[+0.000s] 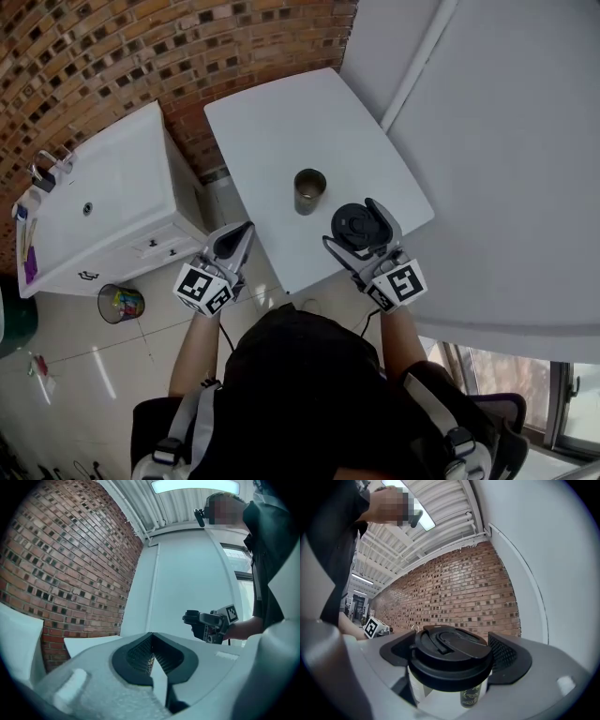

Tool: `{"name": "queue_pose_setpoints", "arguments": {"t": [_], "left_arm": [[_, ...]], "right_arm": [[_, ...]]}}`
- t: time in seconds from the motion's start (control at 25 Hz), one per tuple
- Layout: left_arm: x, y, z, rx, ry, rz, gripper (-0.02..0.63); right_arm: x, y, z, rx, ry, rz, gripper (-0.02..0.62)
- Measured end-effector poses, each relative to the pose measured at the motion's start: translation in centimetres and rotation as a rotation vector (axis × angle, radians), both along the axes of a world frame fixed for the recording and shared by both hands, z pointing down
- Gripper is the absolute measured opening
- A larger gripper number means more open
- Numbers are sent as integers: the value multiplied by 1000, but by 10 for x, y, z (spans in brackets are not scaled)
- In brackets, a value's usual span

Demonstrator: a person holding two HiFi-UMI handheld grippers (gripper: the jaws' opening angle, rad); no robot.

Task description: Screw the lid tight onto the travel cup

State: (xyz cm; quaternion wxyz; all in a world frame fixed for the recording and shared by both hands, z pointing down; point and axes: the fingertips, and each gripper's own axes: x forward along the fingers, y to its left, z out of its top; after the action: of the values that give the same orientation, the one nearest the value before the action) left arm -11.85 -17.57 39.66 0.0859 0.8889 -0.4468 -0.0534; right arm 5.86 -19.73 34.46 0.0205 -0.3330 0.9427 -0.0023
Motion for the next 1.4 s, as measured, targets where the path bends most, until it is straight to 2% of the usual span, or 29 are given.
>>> {"name": "queue_pose_setpoints", "arguments": {"t": [0.32, 0.48, 0.64, 0.84, 1.2, 1.4], "left_arm": [[21, -31, -2, 11, -26, -35, 3], [39, -44, -16, 30, 22, 25, 3], [49, -58, -4, 15, -4, 12, 4], [46, -61, 25, -44, -11, -21, 4], [58, -82, 92, -149, -67, 56, 5], [63, -102, 124, -186, -86, 70, 5]], "right_arm": [[3, -41, -7, 29, -2, -94, 479], [5, -58, -15, 32, -10, -121, 480], [7, -67, -14, 14, -12, -150, 479], [4, -71, 14, -14, 12, -145, 479], [-10, -88, 58, -91, 29, -95, 479], [-10, -100, 76, -96, 24, -85, 479]]}}
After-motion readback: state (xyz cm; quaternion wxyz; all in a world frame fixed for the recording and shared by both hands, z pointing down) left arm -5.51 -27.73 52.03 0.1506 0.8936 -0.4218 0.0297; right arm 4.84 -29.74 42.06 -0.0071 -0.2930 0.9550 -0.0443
